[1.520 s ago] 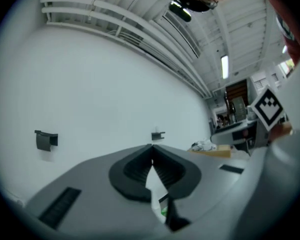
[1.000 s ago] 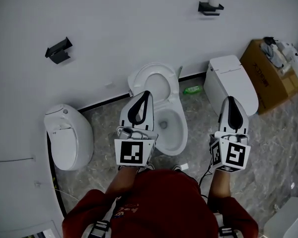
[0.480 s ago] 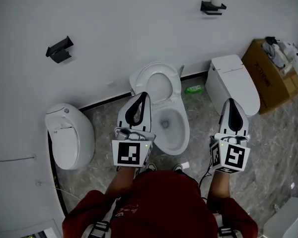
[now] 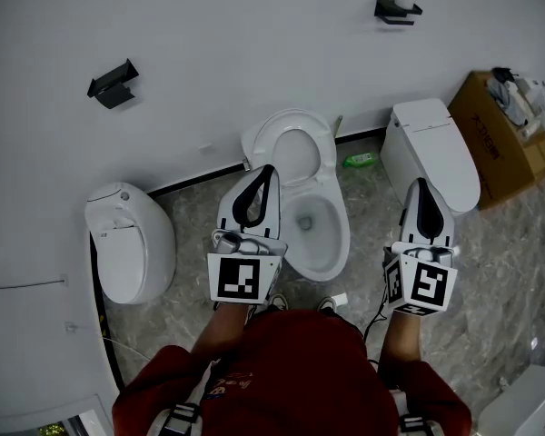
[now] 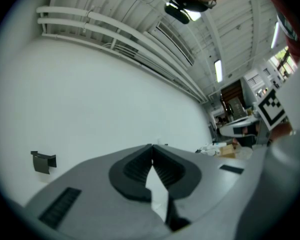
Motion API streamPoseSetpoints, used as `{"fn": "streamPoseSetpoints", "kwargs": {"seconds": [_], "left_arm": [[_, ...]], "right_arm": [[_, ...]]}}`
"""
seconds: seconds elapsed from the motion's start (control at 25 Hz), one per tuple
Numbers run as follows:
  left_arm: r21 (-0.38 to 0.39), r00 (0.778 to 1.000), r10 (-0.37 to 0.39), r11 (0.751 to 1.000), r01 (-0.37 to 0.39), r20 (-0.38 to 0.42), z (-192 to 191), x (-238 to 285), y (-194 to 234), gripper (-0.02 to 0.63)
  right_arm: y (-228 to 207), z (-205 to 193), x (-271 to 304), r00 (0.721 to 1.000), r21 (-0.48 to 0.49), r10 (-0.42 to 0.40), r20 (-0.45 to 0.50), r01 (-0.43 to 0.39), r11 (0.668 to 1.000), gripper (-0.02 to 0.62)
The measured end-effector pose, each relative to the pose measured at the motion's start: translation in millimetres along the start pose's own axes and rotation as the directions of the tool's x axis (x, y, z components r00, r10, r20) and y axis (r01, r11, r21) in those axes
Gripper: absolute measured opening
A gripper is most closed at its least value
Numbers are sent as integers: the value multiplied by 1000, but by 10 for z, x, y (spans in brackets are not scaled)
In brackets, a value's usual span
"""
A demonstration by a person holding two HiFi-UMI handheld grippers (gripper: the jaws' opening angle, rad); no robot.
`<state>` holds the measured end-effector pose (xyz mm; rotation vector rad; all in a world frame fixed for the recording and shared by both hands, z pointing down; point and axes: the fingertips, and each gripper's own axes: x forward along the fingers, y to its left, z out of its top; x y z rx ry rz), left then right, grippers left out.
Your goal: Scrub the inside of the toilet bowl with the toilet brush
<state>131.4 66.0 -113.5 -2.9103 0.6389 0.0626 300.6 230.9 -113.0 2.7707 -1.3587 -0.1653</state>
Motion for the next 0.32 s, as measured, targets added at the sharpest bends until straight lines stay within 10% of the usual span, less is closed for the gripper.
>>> {"fn": "streamPoseSetpoints", "kwargs": {"seconds": [0.32], "left_arm": [[-1,1000,0,1000,0,-6,11,-9,36,0]], "right_arm": [[95,-4,49,999,-10,22,-25,-22,1000,0]]}}
